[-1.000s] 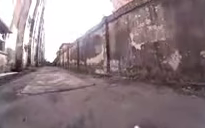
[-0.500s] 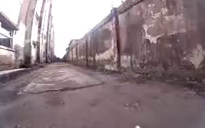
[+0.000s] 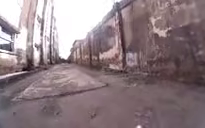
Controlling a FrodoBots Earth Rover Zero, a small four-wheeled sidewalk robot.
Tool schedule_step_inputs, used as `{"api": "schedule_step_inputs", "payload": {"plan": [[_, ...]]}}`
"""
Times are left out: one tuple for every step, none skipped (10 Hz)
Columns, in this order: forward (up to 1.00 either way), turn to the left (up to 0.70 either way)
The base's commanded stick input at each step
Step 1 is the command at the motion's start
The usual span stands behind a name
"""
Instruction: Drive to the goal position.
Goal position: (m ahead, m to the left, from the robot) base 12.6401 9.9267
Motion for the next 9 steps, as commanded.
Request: {"api": "schedule_step_inputs", "payload": {"plan": [[0.56,0.0],[0.56,0.0],[0.56,0.0],[0.56,0.0],[0.56,0.0],[0.56,0.0],[0.56,0.0],[0.56,0.0],[0.56,0.0]]}}
